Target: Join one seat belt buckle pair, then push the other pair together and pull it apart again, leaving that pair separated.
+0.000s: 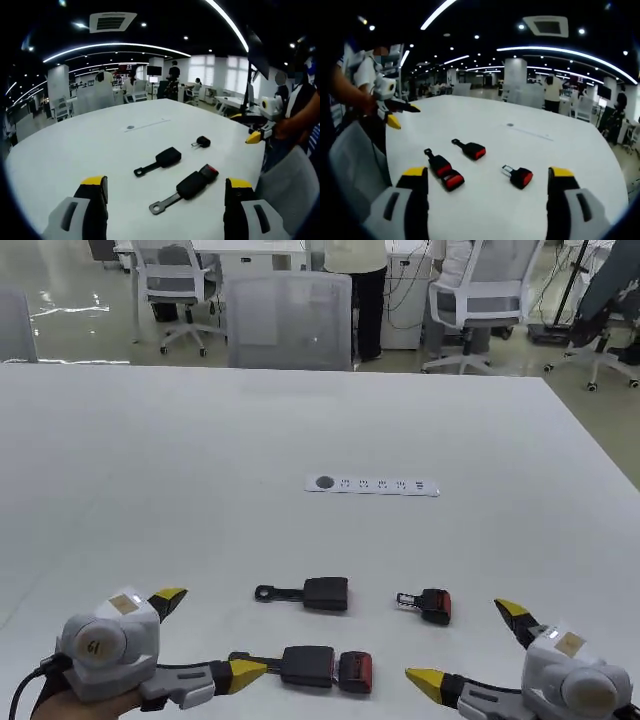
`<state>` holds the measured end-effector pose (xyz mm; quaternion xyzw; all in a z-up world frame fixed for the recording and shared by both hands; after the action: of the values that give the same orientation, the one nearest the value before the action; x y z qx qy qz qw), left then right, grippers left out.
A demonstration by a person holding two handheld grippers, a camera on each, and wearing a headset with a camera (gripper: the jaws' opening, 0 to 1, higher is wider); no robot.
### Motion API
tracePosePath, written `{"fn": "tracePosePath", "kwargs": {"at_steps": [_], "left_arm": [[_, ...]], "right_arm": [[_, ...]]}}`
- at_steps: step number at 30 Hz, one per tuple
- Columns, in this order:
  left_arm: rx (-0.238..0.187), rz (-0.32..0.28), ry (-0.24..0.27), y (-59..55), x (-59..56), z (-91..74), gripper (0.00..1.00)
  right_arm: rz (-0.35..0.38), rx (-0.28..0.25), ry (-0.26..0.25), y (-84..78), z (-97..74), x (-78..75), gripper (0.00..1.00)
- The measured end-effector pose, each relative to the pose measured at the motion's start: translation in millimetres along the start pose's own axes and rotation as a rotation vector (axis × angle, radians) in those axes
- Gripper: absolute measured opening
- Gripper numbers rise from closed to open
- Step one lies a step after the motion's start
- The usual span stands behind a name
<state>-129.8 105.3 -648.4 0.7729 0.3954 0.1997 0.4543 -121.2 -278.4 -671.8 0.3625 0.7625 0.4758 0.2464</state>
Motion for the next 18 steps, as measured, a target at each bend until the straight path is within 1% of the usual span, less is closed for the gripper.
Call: {"fn": "tracePosePath", "kwargs": {"at_steps": [1,4,7,9,12,14,16,18], "left_arm": [[-0.003,-0.001,0.0,-0.3,-0.4,-1.0,1.0],[-0.005,0.0,0.007,-3.1,-3.1,-7.0,1.0],[-0.023,-0.016,0.015,-5.7,-3.2,-13.6,1.0],[-0.024,-0.019,0.02,-7.5,-3.5,-16.8,1.0],[-0.038,-0.025,0.02,-8.8,-7.2,-22.0,1.0],[-0.036,-0.029,0.02,-12.3,-7.4,-23.6,1.0],[-0.03,-0.028,0.023,-15.3,-8.0,-25.2,1.0],[-0.028,-0.034,0.021,-18.3,-7.1,-26.3,1.0]], "right_arm": [[-0.001,-0.005,-0.003,-0.2,-3.3,2.2,1.0],[-0.002,0.004,0.0,-3.8,-7.0,6.0,1.0],[0.013,0.011,-0.007,-9.0,-11.7,9.0,1.0],[0.019,0.008,-0.008,-11.0,-15.8,13.3,1.0],[0.032,0.009,-0.005,-12.7,-18.5,15.8,1.0],[0.022,0.01,-0.006,-13.8,-20.6,17.9,1.0],[0.034,0.018,-0.006,-15.6,-21.4,18.0,1.0],[0.029,0.018,-0.01,-16.6,-23.1,19.3,1.0]]}}
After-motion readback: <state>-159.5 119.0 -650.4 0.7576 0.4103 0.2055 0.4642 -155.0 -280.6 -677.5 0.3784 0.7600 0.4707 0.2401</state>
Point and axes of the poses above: the centre of the closed fingertips' face, and the gripper's own axes: z roughly forward along the fingers, x roughly to its left, y roughly out of its top, the point moved 10 cm from there along -z, roughly backward along the fingers, and after that the axes turned 4 degrees about x, right-handed, at the moved point
